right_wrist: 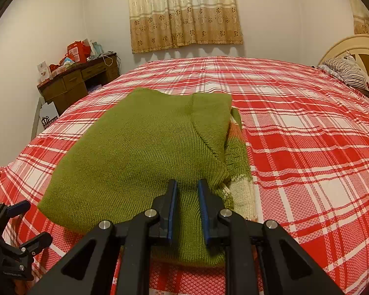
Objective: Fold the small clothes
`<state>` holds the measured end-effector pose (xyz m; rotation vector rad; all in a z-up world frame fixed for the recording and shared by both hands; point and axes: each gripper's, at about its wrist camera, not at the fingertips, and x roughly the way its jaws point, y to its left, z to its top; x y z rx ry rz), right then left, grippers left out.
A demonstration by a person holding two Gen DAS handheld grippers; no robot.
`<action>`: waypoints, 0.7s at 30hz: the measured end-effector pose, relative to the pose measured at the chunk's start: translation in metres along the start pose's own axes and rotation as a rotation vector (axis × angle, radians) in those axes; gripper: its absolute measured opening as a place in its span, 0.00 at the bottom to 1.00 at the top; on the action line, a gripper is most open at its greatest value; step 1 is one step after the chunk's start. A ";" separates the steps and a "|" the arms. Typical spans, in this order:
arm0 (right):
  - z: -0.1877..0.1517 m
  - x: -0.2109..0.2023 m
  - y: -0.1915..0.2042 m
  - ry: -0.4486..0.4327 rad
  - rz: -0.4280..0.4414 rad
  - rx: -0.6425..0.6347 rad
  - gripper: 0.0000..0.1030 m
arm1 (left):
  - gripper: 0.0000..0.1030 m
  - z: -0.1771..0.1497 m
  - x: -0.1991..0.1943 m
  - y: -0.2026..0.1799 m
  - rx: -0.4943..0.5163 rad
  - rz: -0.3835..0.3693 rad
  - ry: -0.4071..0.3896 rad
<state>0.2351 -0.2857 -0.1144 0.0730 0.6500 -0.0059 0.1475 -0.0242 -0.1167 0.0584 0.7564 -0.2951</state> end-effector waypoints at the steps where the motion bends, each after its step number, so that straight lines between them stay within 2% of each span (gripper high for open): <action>1: 0.000 0.000 0.000 0.000 0.000 0.000 0.17 | 1.00 0.000 0.000 0.000 0.000 0.000 0.000; 21: 0.000 0.000 0.000 -0.002 0.001 0.000 0.18 | 1.00 0.001 0.000 0.000 -0.003 -0.004 0.008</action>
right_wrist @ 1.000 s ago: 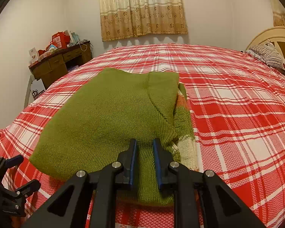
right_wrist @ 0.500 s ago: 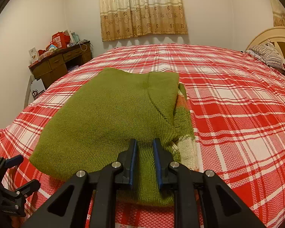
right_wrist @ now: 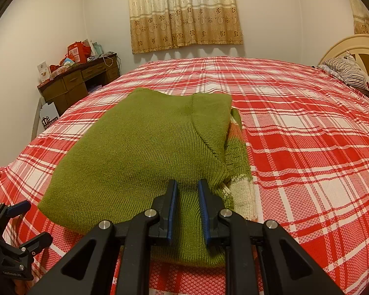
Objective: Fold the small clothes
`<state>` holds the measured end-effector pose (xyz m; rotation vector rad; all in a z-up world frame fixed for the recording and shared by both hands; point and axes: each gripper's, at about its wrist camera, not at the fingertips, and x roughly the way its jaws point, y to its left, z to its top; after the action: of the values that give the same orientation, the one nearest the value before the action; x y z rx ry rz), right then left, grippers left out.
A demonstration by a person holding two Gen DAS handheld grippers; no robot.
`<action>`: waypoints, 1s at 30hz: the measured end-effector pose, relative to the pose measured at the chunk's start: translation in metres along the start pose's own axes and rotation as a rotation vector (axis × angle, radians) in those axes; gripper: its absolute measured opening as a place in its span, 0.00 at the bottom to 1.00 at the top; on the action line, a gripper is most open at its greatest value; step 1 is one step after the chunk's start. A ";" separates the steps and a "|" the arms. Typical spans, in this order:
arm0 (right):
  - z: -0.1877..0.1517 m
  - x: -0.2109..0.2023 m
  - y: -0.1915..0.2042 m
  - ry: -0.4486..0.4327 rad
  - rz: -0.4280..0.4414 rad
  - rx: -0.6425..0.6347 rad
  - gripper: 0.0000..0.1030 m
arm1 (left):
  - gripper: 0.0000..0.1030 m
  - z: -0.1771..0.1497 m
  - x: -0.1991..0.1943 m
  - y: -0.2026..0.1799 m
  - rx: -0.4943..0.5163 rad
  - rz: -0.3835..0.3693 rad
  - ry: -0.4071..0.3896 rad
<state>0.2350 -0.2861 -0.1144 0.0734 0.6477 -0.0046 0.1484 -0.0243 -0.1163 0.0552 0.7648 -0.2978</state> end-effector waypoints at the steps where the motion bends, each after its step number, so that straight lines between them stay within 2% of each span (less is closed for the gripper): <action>1: 0.000 0.000 0.000 -0.001 0.001 0.001 0.18 | 1.00 0.001 0.000 0.000 0.000 0.000 0.004; 3: 0.000 -0.001 -0.001 -0.003 0.007 0.004 0.18 | 1.00 0.006 0.001 -0.001 0.001 -0.002 0.026; 6: 0.001 -0.001 -0.003 -0.004 0.022 0.017 0.18 | 1.00 0.021 0.001 0.003 -0.021 -0.051 0.039; 9: 0.005 -0.008 -0.007 -0.004 0.045 0.045 0.18 | 1.00 0.048 -0.002 0.011 -0.056 -0.078 0.004; 12: 0.018 -0.025 -0.015 -0.047 0.059 0.073 0.18 | 1.00 0.082 0.003 0.015 -0.073 -0.122 -0.032; 13: 0.027 -0.031 -0.020 -0.067 0.050 0.079 0.27 | 1.00 0.088 0.006 0.017 -0.076 -0.128 -0.036; 14: 0.033 -0.033 -0.025 -0.069 0.052 0.089 0.52 | 1.00 0.097 0.011 0.016 -0.081 -0.136 -0.041; 16: 0.046 -0.031 -0.040 -0.064 0.078 0.140 0.78 | 1.00 0.113 0.026 0.013 -0.097 -0.174 -0.035; 19: 0.065 -0.017 -0.060 -0.025 0.161 0.205 0.78 | 0.99 0.134 0.055 0.008 -0.142 -0.231 -0.002; 22: 0.082 0.013 -0.073 0.057 0.171 0.204 0.78 | 0.94 0.147 0.089 -0.001 -0.193 -0.289 0.056; 24: 0.084 0.032 -0.080 0.108 0.171 0.213 0.78 | 0.88 0.146 0.108 -0.003 -0.232 -0.312 0.105; 27: 0.080 0.062 -0.082 0.189 0.210 0.204 0.78 | 0.88 0.139 0.131 -0.003 -0.331 -0.395 0.171; 28: 0.078 0.070 -0.082 0.203 0.213 0.194 0.78 | 0.88 0.136 0.135 -0.004 -0.353 -0.411 0.172; 30: 0.073 0.088 -0.078 0.248 0.239 0.171 0.78 | 0.88 0.137 0.133 -0.009 -0.321 -0.400 0.139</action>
<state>0.3466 -0.3673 -0.1149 0.3204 0.8822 0.1825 0.3289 -0.0867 -0.1089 -0.3876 0.9530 -0.5503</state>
